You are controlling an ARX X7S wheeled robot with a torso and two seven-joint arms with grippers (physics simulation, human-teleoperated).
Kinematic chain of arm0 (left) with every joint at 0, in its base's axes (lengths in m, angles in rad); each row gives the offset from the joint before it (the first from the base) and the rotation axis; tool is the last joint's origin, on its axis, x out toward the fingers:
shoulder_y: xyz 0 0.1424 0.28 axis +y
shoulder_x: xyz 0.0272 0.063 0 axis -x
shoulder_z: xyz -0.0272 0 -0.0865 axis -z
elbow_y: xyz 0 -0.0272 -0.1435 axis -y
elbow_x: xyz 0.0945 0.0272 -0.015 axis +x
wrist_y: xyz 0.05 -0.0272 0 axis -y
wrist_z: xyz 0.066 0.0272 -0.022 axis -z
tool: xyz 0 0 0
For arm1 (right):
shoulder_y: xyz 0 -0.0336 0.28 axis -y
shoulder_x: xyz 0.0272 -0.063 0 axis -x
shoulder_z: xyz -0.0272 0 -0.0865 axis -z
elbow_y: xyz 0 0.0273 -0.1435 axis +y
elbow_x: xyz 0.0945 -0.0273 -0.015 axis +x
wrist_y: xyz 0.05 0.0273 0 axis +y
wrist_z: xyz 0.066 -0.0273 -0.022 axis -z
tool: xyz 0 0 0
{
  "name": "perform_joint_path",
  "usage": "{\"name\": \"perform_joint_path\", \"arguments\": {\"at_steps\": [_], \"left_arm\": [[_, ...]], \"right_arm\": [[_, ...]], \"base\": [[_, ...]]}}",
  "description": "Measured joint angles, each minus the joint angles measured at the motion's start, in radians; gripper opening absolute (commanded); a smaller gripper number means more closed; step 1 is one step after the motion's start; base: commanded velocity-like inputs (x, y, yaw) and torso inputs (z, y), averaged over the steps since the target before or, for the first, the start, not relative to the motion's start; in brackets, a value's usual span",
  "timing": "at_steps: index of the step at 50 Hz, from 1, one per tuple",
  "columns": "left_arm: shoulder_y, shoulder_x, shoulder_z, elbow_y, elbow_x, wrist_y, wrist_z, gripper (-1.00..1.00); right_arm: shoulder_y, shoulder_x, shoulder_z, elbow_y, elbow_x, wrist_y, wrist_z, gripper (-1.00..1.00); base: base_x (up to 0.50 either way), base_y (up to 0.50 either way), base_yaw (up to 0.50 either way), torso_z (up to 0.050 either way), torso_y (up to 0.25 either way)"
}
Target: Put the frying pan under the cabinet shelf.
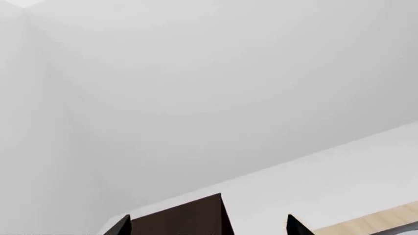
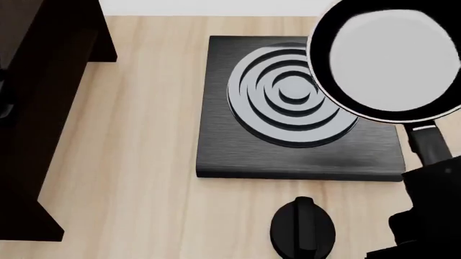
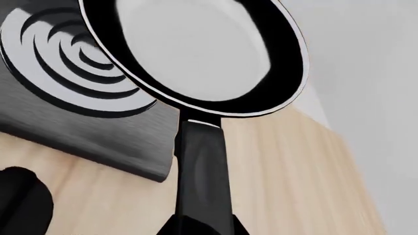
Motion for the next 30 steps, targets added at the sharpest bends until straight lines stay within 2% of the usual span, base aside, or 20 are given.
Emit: {"name": "perform_joint_path", "arguments": {"at_steps": [9, 20, 30], "left_arm": [[0.014, -0.025, 0.011, -0.005, -0.011, 0.036, -0.011, 1.0], [0.037, -0.052, 0.022, -0.007, -0.007, 0.077, -0.01, 1.0], [0.021, -0.067, 0.01, -0.01, -0.063, 0.077, -0.047, 1.0]], "right_arm": [[0.043, -0.021, -0.048, 0.021, -0.184, -0.07, -0.208, -1.0], [0.054, -0.222, 0.123, 0.04, -0.29, -0.429, -0.322, -1.0], [0.057, -0.31, 0.175, 0.072, -0.335, -0.592, -0.359, -1.0]], "base": [[0.0, 0.0, 0.0, 0.001, 0.002], [0.0, 0.0, 0.0, 0.0, 0.002], [0.0, 0.0, 0.0, 0.001, 0.001]]}}
